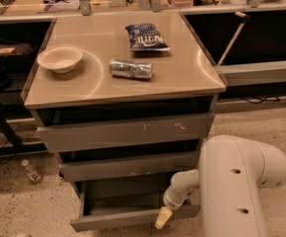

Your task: Open bottom drawer

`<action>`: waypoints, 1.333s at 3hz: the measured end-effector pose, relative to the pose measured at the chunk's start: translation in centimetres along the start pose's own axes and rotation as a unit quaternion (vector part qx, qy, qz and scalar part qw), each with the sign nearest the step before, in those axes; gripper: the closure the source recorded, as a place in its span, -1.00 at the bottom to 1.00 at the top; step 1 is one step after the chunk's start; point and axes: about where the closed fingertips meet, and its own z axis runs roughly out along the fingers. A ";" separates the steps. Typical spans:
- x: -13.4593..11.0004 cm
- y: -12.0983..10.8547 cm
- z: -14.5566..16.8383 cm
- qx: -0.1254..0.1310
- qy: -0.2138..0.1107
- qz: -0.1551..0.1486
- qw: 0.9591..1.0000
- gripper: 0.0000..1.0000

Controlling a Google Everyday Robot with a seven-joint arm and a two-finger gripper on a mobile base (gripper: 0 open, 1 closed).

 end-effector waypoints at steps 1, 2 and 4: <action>1.0 0.3 0.6 -0.016 0.017 0.000 1.000 -1.00; 1.9 0.5 1.4 -0.030 0.025 0.005 0.999 -1.00; 3.4 -1.8 3.0 -0.011 0.022 0.025 0.999 -1.00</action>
Offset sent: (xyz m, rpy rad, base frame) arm -0.0168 -0.0148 -0.0271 -0.0207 0.1102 0.0117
